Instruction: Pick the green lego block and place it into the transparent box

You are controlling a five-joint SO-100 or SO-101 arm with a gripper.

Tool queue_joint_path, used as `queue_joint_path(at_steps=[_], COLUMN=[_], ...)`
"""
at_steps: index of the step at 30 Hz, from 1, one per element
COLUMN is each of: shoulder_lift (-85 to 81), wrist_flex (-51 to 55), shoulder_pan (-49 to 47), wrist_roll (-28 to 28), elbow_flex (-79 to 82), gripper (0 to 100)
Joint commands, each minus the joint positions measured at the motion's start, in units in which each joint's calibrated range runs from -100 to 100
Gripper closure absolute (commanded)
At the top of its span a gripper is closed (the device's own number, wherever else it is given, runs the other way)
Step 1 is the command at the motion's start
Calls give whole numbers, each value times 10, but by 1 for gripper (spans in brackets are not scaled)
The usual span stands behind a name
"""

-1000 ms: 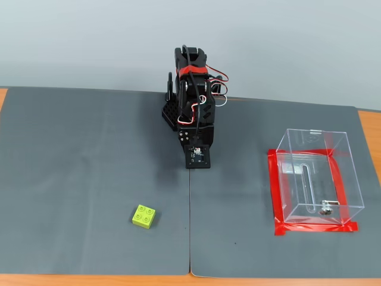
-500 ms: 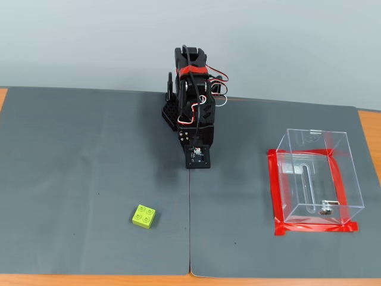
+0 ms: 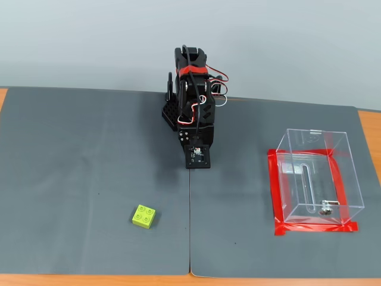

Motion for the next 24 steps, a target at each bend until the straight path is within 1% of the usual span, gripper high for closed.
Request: queue_joint_path(at_steps=[1, 24], shoulder_lift=[0, 0], wrist_flex=[3, 3], shoulder_pan=[5, 4], wrist_roll=[-2, -1], elbow_flex=[-38, -38], gripper=[98, 98])
